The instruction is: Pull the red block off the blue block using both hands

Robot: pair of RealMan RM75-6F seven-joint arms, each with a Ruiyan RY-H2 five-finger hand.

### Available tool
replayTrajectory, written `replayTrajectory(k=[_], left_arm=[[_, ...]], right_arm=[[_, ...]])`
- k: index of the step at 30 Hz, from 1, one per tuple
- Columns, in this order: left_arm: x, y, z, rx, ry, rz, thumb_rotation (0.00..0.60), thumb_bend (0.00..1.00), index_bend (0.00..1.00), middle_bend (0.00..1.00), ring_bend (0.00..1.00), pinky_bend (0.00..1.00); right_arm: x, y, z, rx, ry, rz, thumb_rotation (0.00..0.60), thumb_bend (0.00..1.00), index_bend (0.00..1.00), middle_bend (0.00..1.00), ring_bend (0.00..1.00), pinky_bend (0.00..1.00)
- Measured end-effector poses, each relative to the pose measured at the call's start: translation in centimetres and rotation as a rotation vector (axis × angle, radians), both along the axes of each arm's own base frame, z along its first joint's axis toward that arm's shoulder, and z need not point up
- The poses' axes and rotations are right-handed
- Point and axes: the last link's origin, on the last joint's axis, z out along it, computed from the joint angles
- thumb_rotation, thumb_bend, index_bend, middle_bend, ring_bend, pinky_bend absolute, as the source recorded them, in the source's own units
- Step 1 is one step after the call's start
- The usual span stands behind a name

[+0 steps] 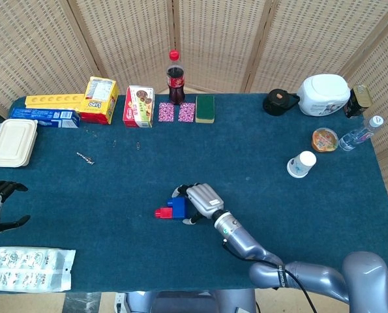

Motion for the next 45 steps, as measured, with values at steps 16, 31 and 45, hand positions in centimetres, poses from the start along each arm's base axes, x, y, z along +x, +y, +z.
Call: replayTrajectory(k=[16, 31, 45], left_arm=[[0.1, 0.1, -0.6, -0.036, 0.0, -0.025, 0.6, 0.13, 0.39, 0.41, 0.31, 0.35], [7.9, 2.0, -4.1, -0.155, 0.17, -0.361, 0.6, 0.23, 0.39, 0.41, 0.31, 0.38], [17.7, 6.8, -11.7, -0.1, 0.115, -0.693, 0.6, 0.23, 0.39, 0.41, 0.29, 0.38]], right_arm=[[-0.4, -1.2, 0.7, -0.052, -0.061, -0.068, 0.6, 0.23, 0.56, 0.55, 0.66, 0.54], [-2.0, -1.1, 7.2, 0.024, -0.208, -0.221, 0.6, 0.23, 0.56, 0.55, 0.65, 0.55], [-2.4, -1.3, 11.0, 0.113, -0.308, -0.329, 0.6, 0.23, 0.56, 0.54, 0.64, 0.55]])
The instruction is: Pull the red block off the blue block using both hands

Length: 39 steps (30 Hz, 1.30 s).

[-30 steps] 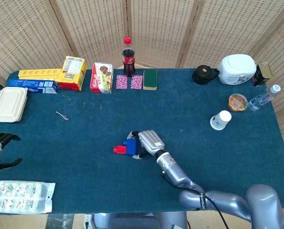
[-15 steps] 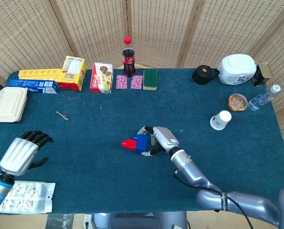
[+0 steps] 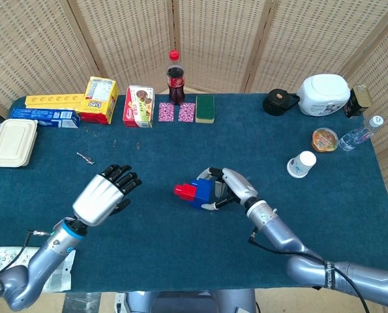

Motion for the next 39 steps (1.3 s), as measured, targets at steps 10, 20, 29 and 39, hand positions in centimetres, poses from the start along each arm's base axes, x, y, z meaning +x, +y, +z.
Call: replayTrajectory(k=[10, 20, 29, 39], left_arm=[[3.6, 2.1, -4.1, -0.039, -0.018, -0.077, 0.6, 0.23, 0.39, 0.41, 0.28, 0.38], [5.8, 2.9, -6.5, -0.042, -0.031, -0.152, 0.6, 0.23, 0.42, 0.41, 0.28, 0.38], [6.9, 3.0, -7.5, -0.027, -0.072, -0.191, 0.6, 0.23, 0.45, 0.41, 0.28, 0.38], [7.3, 3.3, -8.3, -0.028, -0.103, -0.196, 0.6, 0.23, 0.55, 0.41, 0.28, 0.38]], right_arm=[[0.1, 0.0, 0.8, 0.027, -0.025, -0.01, 0.6, 0.23, 0.56, 0.54, 0.64, 0.55], [0.6, 0.0, 0.6, 0.092, -0.071, -0.042, 0.6, 0.22, 0.56, 0.54, 0.64, 0.55], [1.2, -0.1, 0.4, 0.134, -0.098, -0.058, 0.6, 0.22, 0.56, 0.54, 0.64, 0.55], [1.1, -0.3, 0.5, 0.144, -0.107, -0.072, 0.6, 0.22, 0.56, 0.54, 0.64, 0.55]])
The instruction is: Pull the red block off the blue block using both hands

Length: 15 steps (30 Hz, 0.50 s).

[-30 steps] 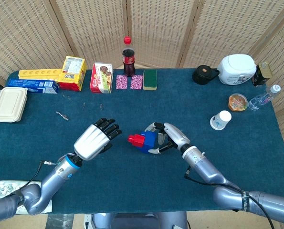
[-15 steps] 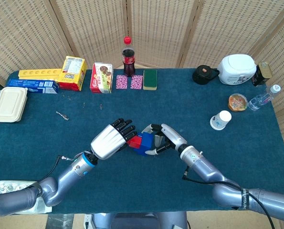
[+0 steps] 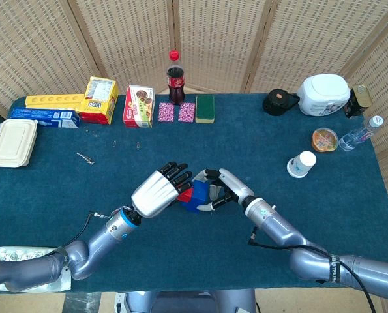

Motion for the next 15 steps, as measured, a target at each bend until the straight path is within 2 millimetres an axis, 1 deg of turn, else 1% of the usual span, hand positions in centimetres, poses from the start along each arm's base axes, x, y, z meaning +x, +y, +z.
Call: replayTrajectory(k=[8, 15], left_arm=[[-0.27, 0.47, -0.28, 0.005, -0.016, 0.005, 0.6, 0.23, 0.61, 0.41, 0.28, 0.38], [-0.33, 0.66, -0.23, 0.006, -0.034, 0.003, 0.6, 0.23, 0.61, 0.41, 0.28, 0.38]], right_arm=[[-0.38, -0.34, 0.15, 0.006, 0.0, -0.018, 0.6, 0.22, 0.56, 0.54, 0.64, 0.55], [-0.61, -0.55, 0.1, 0.008, 0.001, -0.026, 0.6, 0.22, 0.56, 0.54, 0.64, 0.55]])
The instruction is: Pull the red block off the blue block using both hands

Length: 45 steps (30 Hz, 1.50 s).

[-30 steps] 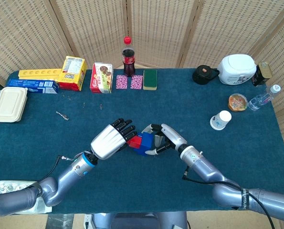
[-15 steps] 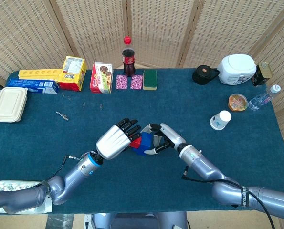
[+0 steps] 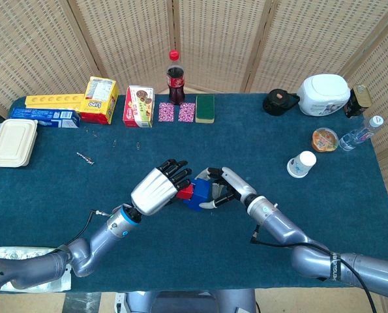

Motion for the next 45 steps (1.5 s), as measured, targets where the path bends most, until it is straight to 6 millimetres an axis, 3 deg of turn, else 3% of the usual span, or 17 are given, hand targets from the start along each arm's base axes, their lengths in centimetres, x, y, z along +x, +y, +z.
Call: replayTrajectory(k=[22, 28, 45], left_arm=[[-2.5, 0.5, 1.8, 0.037, -0.023, 0.024, 0.6, 0.23, 0.61, 0.41, 0.28, 0.38], [-4.2, 0.3, 3.3, 0.064, -0.008, 0.03, 0.6, 0.23, 0.61, 0.41, 0.28, 0.38], [-8.9, -1.0, 8.1, 0.033, 0.156, 0.171, 0.6, 0.23, 0.61, 0.41, 0.26, 0.34]], right_arm=[[-1.1, -1.3, 1.0, -0.007, -0.017, -0.06, 0.6, 0.21, 0.56, 0.54, 0.64, 0.55], [-1.6, -1.4, 1.4, -0.015, 0.012, -0.055, 0.6, 0.21, 0.56, 0.54, 0.64, 0.54], [-2.4, -0.7, -2.0, -0.04, 0.19, 0.074, 0.6, 0.21, 0.54, 0.52, 0.58, 0.47]])
